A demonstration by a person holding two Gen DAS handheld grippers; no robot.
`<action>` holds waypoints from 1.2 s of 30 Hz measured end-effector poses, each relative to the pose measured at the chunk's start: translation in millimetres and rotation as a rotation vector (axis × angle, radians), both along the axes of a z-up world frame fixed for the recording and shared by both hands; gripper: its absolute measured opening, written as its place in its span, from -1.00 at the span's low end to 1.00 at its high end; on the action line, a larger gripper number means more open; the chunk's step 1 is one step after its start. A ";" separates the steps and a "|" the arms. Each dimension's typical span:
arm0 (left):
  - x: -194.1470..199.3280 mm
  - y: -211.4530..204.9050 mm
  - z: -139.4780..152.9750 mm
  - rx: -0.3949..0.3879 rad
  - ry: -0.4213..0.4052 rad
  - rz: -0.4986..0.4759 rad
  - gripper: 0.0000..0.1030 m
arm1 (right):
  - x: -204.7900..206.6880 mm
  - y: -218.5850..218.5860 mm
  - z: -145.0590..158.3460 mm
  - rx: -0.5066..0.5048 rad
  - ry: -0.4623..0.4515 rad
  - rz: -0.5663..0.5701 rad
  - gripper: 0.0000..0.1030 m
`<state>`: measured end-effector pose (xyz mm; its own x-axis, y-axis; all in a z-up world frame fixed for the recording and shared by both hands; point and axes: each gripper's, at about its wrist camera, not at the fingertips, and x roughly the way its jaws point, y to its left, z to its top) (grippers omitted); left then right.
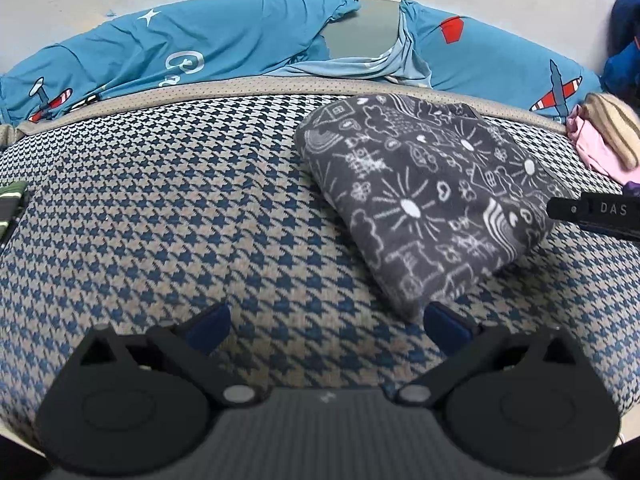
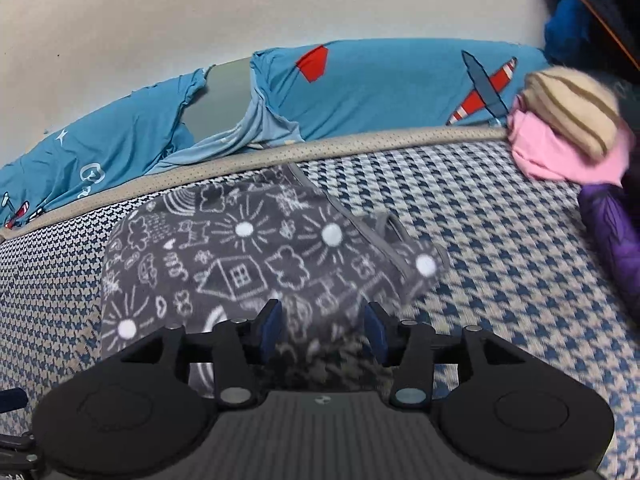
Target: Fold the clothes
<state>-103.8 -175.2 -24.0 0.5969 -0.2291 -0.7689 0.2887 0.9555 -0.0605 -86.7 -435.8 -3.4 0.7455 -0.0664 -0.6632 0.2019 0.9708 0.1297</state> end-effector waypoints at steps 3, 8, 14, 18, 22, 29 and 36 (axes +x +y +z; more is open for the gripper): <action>-7.8 -0.5 2.1 0.011 -0.001 -0.001 1.00 | -10.5 1.7 0.1 0.007 0.005 0.005 -0.12; -18.4 -2.9 3.4 0.034 0.003 0.004 1.00 | -26.1 5.5 -1.7 0.001 0.013 0.014 0.01; -27.1 -6.7 6.3 0.058 0.000 0.008 1.00 | -40.5 11.0 -4.8 0.005 0.025 0.031 0.04; -31.4 -7.9 7.5 0.065 0.002 0.011 1.00 | -46.4 14.3 -5.9 0.008 0.028 0.038 0.05; -35.6 -10.7 7.2 0.086 0.006 0.009 1.00 | -49.9 16.4 -7.2 0.014 0.038 0.039 0.06; -45.2 -15.1 11.4 0.114 -0.003 0.004 1.00 | -57.4 17.7 -5.3 0.024 0.026 0.039 0.16; -55.6 -18.7 15.9 0.144 -0.020 -0.008 1.00 | -65.0 19.4 -6.1 0.012 0.032 0.039 0.16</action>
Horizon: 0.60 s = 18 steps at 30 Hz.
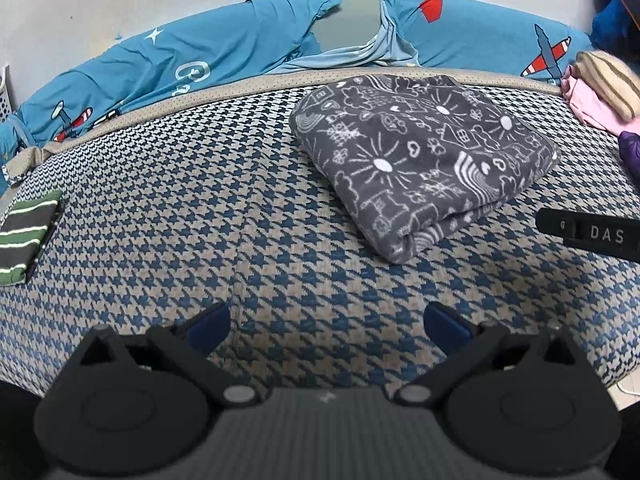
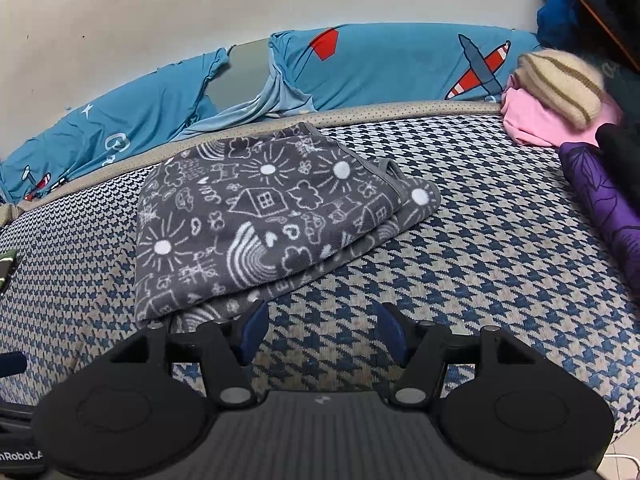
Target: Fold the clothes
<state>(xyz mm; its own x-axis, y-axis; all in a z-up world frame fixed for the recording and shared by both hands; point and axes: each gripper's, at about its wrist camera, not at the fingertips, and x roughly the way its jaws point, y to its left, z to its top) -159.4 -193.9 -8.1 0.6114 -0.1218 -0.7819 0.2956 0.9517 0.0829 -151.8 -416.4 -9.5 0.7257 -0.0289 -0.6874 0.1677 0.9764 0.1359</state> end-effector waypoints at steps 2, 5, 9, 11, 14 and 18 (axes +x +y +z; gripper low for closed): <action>-1.7 0.1 0.4 0.003 -0.001 0.001 1.00 | -1.4 -0.5 0.0 0.004 0.000 0.005 0.17; -4.5 0.0 0.7 0.009 -0.003 0.002 1.00 | -1.9 -2.6 0.3 0.004 0.003 -0.007 0.19; -6.5 -0.5 2.0 0.011 -0.007 -0.002 1.00 | -1.2 -4.7 -0.3 0.014 0.018 -0.023 0.26; -6.2 -0.7 2.6 0.010 -0.009 -0.005 1.00 | -1.3 -4.4 -0.4 0.011 0.017 -0.026 0.27; -3.2 0.1 1.7 0.005 -0.005 -0.006 1.00 | 0.3 -4.3 -1.6 0.013 0.024 -0.026 0.28; 3.7 1.0 -3.3 0.001 0.007 -0.008 1.00 | 4.6 -2.1 -4.7 0.007 0.041 -0.023 0.28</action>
<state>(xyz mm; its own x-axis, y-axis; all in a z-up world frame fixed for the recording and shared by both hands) -155.7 -192.9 -11.4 0.6053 -0.1259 -0.7859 0.3038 0.9492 0.0819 -147.1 -418.5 -14.3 0.6958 -0.0401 -0.7171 0.1954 0.9714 0.1353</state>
